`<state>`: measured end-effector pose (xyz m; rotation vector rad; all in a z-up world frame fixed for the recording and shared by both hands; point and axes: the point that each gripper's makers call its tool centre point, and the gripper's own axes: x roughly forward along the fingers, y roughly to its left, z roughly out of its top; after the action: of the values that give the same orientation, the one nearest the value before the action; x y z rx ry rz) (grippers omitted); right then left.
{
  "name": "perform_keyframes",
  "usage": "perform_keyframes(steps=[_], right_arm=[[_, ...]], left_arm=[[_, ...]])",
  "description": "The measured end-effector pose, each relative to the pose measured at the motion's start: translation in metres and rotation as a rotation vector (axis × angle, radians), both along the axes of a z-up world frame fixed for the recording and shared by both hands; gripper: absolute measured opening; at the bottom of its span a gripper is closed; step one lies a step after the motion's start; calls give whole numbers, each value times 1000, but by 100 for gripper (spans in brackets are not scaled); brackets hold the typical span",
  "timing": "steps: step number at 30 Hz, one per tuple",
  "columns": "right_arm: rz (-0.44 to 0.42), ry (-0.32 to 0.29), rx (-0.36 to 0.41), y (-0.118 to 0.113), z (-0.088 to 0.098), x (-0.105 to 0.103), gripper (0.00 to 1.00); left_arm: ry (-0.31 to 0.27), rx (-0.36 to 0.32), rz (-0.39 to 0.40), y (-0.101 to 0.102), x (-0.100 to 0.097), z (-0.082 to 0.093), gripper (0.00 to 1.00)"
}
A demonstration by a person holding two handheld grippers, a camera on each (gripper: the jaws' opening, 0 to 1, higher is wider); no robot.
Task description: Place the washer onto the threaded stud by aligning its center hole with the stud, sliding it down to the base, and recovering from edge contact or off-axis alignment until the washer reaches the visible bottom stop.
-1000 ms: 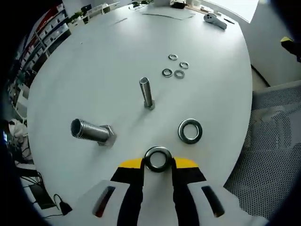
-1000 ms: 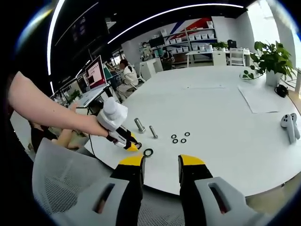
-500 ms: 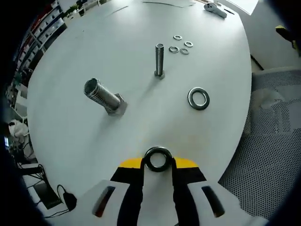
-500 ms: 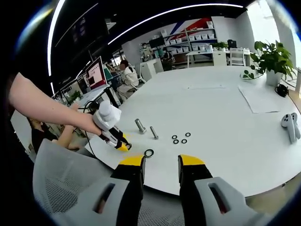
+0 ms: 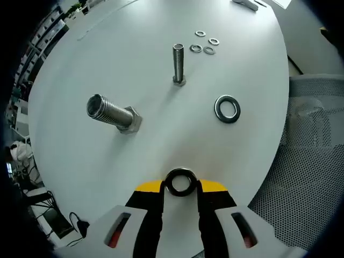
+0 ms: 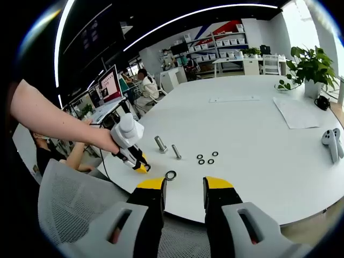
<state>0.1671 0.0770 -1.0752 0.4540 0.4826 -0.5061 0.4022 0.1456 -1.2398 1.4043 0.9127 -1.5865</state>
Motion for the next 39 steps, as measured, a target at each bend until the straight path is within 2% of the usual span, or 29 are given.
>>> perform_keyframes(steps=[3, 9, 18, 23, 34, 39], right_arm=[[-1, -2, 0, 0, 0, 0, 30], [0, -4, 1, 0, 0, 1, 30], [1, -6, 2, 0, 0, 1, 30], [1, -7, 2, 2, 1, 1, 30], [3, -8, 3, 2, 1, 0, 30], [6, -7, 4, 1, 1, 0, 30]], left_arm=[[12, 2, 28, -3, 0, -3, 24], [-6, 6, 16, 0, -3, 0, 26], [-1, 5, 22, 1, 1, -3, 26], [0, -5, 57, 1, 1, 0, 22], [9, -6, 52, -2, -1, 2, 21], [22, -39, 58, -3, 2, 2, 20]])
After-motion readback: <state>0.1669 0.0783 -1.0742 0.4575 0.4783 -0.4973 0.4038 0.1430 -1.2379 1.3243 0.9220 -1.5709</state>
